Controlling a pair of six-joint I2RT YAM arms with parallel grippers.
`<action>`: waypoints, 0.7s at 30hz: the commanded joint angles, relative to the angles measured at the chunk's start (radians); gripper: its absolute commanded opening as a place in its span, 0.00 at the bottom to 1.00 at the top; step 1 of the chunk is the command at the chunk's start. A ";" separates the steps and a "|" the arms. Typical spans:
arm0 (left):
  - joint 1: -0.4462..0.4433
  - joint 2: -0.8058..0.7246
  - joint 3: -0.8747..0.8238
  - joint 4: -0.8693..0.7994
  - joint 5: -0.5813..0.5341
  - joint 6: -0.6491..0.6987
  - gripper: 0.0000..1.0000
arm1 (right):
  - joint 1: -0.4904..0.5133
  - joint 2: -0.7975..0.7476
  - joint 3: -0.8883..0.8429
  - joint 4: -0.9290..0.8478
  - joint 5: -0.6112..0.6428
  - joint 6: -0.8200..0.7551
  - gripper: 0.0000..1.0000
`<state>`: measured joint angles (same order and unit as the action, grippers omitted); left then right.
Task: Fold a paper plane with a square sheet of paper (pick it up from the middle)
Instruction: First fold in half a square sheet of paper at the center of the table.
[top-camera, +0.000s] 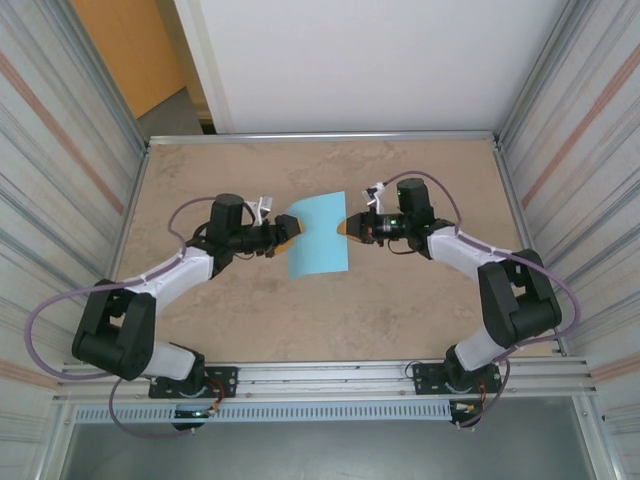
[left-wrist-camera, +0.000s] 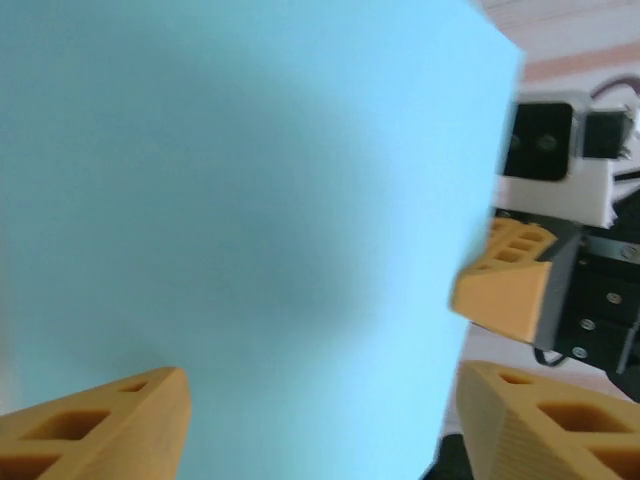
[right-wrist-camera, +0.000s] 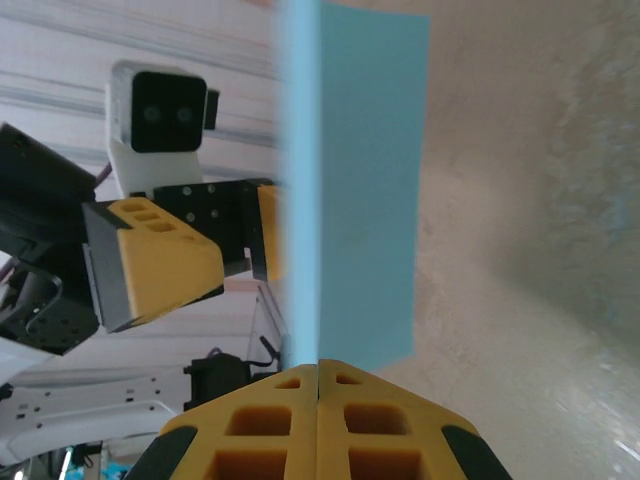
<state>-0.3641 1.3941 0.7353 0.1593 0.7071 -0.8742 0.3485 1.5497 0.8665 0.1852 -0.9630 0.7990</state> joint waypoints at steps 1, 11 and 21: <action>0.027 -0.072 -0.035 -0.040 -0.065 0.023 0.77 | -0.038 -0.077 0.052 -0.154 0.022 -0.089 0.00; 0.043 -0.159 -0.089 -0.077 -0.138 0.055 0.92 | -0.001 -0.142 0.160 -0.400 0.182 -0.179 0.02; 0.043 -0.119 -0.108 -0.079 -0.117 0.047 0.99 | 0.126 0.087 0.200 -0.258 0.136 -0.060 0.03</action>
<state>-0.3264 1.2636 0.6456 0.0845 0.5900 -0.8379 0.4541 1.5688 1.0611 -0.1257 -0.8074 0.6807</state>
